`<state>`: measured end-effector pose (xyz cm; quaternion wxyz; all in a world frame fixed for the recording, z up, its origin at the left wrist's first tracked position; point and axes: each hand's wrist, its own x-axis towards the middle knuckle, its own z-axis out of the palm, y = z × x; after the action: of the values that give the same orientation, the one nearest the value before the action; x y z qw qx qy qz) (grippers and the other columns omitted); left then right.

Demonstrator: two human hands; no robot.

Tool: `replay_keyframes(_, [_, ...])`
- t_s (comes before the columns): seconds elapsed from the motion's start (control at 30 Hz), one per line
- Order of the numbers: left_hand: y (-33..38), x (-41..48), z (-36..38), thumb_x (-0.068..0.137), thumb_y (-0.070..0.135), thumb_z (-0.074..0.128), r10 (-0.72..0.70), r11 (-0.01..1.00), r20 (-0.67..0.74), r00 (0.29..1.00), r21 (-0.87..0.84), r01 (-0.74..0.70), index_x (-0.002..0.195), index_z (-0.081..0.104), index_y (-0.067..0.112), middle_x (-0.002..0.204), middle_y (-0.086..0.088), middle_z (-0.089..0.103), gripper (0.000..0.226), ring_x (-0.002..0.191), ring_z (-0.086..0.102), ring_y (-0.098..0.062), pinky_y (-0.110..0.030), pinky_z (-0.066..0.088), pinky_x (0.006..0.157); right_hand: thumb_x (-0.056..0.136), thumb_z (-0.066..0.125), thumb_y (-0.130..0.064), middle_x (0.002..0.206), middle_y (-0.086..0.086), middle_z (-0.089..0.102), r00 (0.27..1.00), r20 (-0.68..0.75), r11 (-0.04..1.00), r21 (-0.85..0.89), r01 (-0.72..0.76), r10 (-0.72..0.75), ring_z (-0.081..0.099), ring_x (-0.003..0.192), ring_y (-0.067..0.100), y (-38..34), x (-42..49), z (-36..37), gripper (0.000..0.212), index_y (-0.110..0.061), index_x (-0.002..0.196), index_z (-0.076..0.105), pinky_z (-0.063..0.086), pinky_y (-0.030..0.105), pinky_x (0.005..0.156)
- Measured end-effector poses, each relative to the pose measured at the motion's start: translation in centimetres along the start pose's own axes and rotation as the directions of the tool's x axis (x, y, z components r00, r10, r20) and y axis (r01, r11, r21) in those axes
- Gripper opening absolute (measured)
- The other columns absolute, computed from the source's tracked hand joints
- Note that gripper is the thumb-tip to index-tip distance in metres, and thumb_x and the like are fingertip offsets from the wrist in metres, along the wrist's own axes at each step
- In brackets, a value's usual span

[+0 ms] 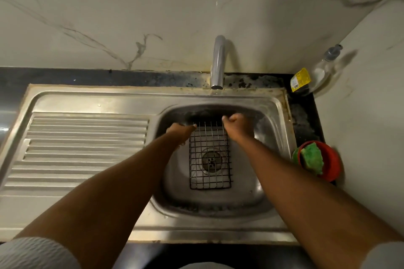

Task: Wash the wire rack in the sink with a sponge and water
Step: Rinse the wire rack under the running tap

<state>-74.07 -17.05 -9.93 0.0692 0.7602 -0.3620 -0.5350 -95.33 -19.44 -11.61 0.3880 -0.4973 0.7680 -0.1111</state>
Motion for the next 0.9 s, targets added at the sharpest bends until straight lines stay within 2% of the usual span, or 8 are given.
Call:
replay_keyframes(0.07, [1.9, 0.0, -1.1, 0.100, 0.053, 0.062, 0.077, 0.979, 0.004, 0.997, -0.192, -0.075, 0.118, 0.064, 0.010, 0.111, -0.010, 0.071, 0.047, 0.093, 0.070, -0.024, -0.035, 0.058, 0.075, 0.102, 0.056, -0.047, 0.088, 0.006, 0.074, 0.996, -0.090, 0.945, 0.327, 0.017, 0.013, 0.070, 0.073, 0.021, -2.7, 0.1, -1.6, 0.033, -0.016, 0.100, 0.069, 0.059, 0.035, 0.066])
replay_keyframes(0.13, [4.0, -0.7, -2.3, 0.103, 0.045, 0.060, 0.183, 0.942, 0.007, 0.983, -0.288, -0.173, 0.115, 0.064, 0.009, 0.105, -0.011, 0.068, 0.038, 0.084, 0.065, -0.021, -0.030, 0.053, 0.068, 0.104, 0.049, -0.054, 0.097, 0.007, 0.075, 1.000, 0.007, 0.841, 0.541, -0.023, 0.023, 0.068, 0.071, 0.018, -5.4, 0.4, -3.0, 0.044, -0.015, 0.112, 0.067, 0.049, 0.027, 0.057])
replay_keyframes(0.3, [6.4, -1.1, -4.6, 0.103, 0.040, 0.063, 0.289, 0.908, -0.063, 0.955, -0.299, -0.294, 0.119, 0.068, 0.010, 0.099, -0.007, 0.068, 0.035, 0.079, 0.064, -0.015, -0.019, 0.049, 0.053, 0.100, 0.043, -0.064, 0.111, 0.009, 0.072, 0.955, 0.292, 0.707, 0.684, -0.180, -0.039, 0.069, 0.083, 0.017, -9.6, 1.3, -4.8, 0.061, -0.014, 0.130, 0.062, 0.048, 0.027, 0.060])
replay_keyframes(0.57, [3.9, -0.2, -6.5, 0.104, 0.039, 0.062, 0.249, 0.881, -0.046, 0.967, -0.404, -0.246, 0.115, 0.066, 0.008, 0.086, -0.006, 0.062, 0.034, 0.071, 0.061, -0.017, -0.029, 0.049, 0.062, 0.098, 0.053, -0.060, 0.106, 0.003, 0.068, 0.915, 0.403, 0.664, 0.688, -0.294, -0.013, 0.065, 0.080, 0.012, -9.4, 3.1, -4.3, 0.046, -0.019, 0.115, 0.067, 0.041, 0.026, 0.059])
replay_keyframes(0.67, [3.2, 0.3, -6.8, 0.104, 0.039, 0.061, 0.234, 0.874, -0.050, 0.971, -0.427, -0.232, 0.115, 0.066, 0.009, 0.090, -0.007, 0.064, 0.033, 0.078, 0.064, -0.020, -0.033, 0.053, 0.072, 0.085, 0.070, -0.068, 0.092, -0.001, 0.063, 0.933, 0.359, 0.827, 0.532, -0.181, -0.026, 0.056, 0.068, 0.007, -10.3, 3.6, -4.2, 0.050, -0.023, 0.107, 0.067, 0.037, 0.023, 0.056])
replay_keyframes(0.77, [3.1, 0.5, -7.2, 0.105, 0.036, 0.060, 0.231, 0.843, -0.036, 0.972, -0.492, -0.218, 0.114, 0.065, 0.010, 0.088, -0.006, 0.062, 0.028, 0.078, 0.062, -0.020, -0.032, 0.051, 0.070, 0.066, 0.087, -0.068, 0.106, 0.000, 0.061, 0.970, 0.228, 0.944, 0.331, 0.000, -0.080, 0.058, 0.087, 0.012, -11.3, 4.6, -4.1, 0.082, -0.013, 0.121, 0.059, 0.048, 0.022, 0.072])
replay_keyframes(0.83, [3.1, 0.8, -7.5, 0.106, 0.035, 0.059, 0.241, 0.830, -0.027, 0.970, -0.513, -0.220, 0.112, 0.065, 0.012, 0.086, -0.004, 0.061, 0.024, 0.077, 0.060, -0.019, -0.032, 0.048, 0.069, 0.037, 0.089, -0.083, 0.124, 0.001, 0.061, 0.981, 0.147, 0.973, 0.210, 0.092, -0.125, 0.061, 0.109, 0.022, -11.6, 5.6, -4.0, 0.124, -0.012, 0.132, 0.053, 0.053, 0.036, 0.098])
replay_keyframes(0.9, [3.0, 1.2, -7.5, 0.106, 0.036, 0.059, 0.247, 0.827, -0.029, 0.969, -0.514, -0.226, 0.110, 0.065, 0.013, 0.085, -0.003, 0.061, 0.024, 0.078, 0.061, -0.019, -0.033, 0.048, 0.071, 0.019, 0.086, -0.088, 0.130, 0.002, 0.063, 0.980, 0.105, 0.975, 0.165, 0.148, -0.167, 0.062, 0.116, 0.026, -11.3, 7.3, -3.8, 0.142, -0.016, 0.136, 0.051, 0.055, 0.046, 0.101])
